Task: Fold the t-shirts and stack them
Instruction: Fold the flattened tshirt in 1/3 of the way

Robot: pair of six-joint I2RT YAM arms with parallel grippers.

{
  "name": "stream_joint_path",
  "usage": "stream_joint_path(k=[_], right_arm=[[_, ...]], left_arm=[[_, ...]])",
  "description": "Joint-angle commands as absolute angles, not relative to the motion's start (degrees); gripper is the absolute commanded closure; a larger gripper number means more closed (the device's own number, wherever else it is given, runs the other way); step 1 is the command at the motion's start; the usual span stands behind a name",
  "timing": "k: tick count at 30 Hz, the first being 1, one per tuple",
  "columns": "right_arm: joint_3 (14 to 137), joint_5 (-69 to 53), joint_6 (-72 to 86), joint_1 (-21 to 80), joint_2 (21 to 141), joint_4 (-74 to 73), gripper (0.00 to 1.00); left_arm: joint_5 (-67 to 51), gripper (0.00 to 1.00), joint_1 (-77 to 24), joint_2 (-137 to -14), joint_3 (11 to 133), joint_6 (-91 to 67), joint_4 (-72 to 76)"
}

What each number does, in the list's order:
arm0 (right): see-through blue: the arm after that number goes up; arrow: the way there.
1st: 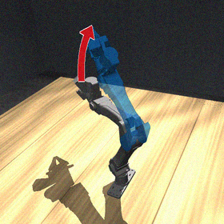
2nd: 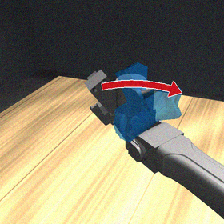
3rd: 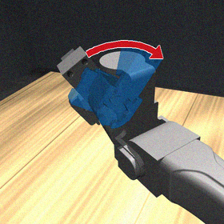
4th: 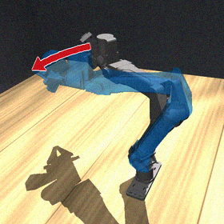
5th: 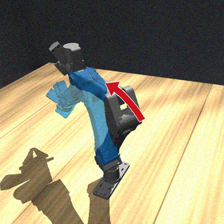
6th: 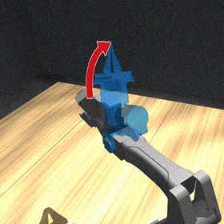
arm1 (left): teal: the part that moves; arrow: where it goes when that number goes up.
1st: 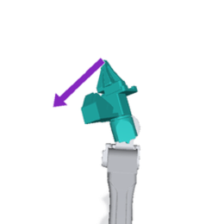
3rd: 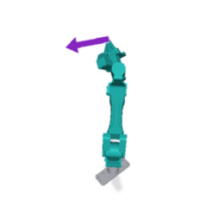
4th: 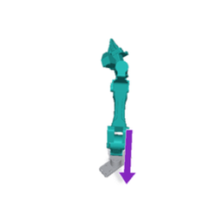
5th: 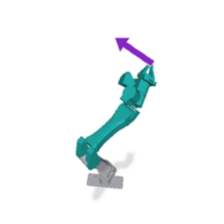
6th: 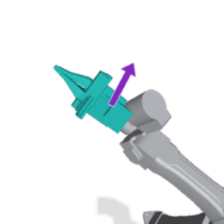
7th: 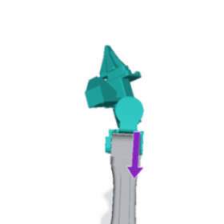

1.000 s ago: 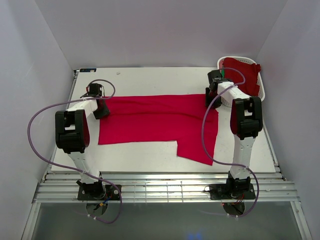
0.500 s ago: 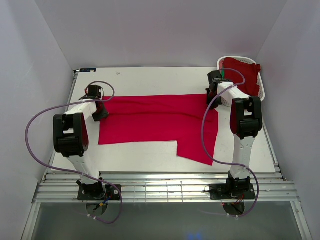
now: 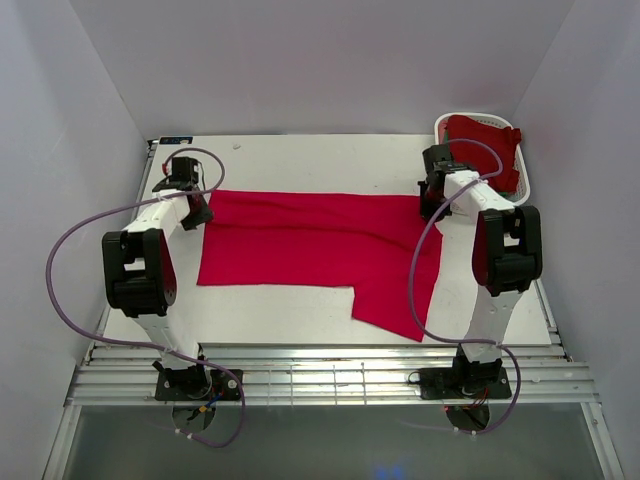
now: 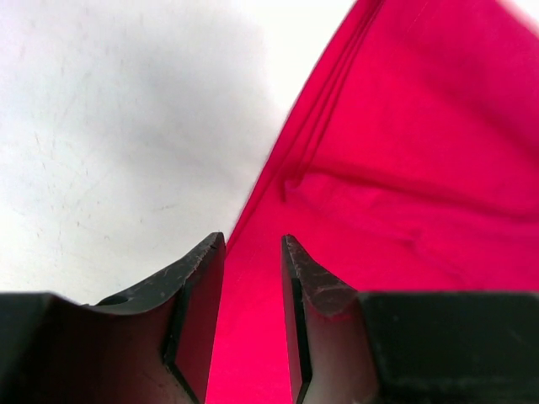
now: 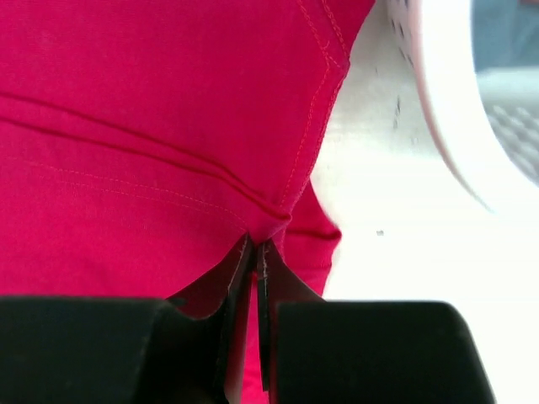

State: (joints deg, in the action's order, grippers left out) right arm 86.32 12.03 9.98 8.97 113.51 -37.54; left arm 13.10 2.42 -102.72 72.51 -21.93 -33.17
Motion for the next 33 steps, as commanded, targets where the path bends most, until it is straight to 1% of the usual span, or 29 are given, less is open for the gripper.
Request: stream_joint_path(k=[1, 5, 12, 17, 18, 24, 26, 33], right_arm=[[83.4, 11.3, 9.3, 8.6, 108.5, -38.1, 0.91], [80.8, 10.3, 9.2, 8.7, 106.1, -38.8, 0.91], [78.0, 9.9, 9.0, 9.5, 104.3, -39.4, 0.91], [78.4, 10.7, 8.7, 9.5, 106.1, -39.5, 0.91], [78.7, 10.7, 8.7, 9.5, 106.4, -39.5, 0.91], [81.8, 10.1, 8.9, 9.5, 109.0, -40.5, 0.92], [82.6, 10.4, 9.0, 9.5, 109.5, -41.0, 0.92], [84.7, 11.0, 8.7, 9.6, 108.7, -42.7, 0.92]], left_arm=[[12.7, 0.56, 2.2, -99.7, 77.0, -22.7, -33.8], [11.0, 0.56, 2.2, -101.3, 79.6, -23.2, -33.8], [7.2, 0.57, 1.7, -108.5, 86.0, -25.0, -33.4], [5.2, 0.61, 1.0, -115.0, 90.5, -26.5, -33.0], [4.8, 0.63, 1.0, -115.7, 91.3, -26.8, -32.8], [3.1, 0.71, 1.0, -118.2, 91.2, -27.4, -28.6], [2.6, 0.72, -1.0, -118.2, 90.7, -27.7, -27.3], [6.6, 0.73, -1.7, -120.4, 90.9, -27.8, -28.2]])
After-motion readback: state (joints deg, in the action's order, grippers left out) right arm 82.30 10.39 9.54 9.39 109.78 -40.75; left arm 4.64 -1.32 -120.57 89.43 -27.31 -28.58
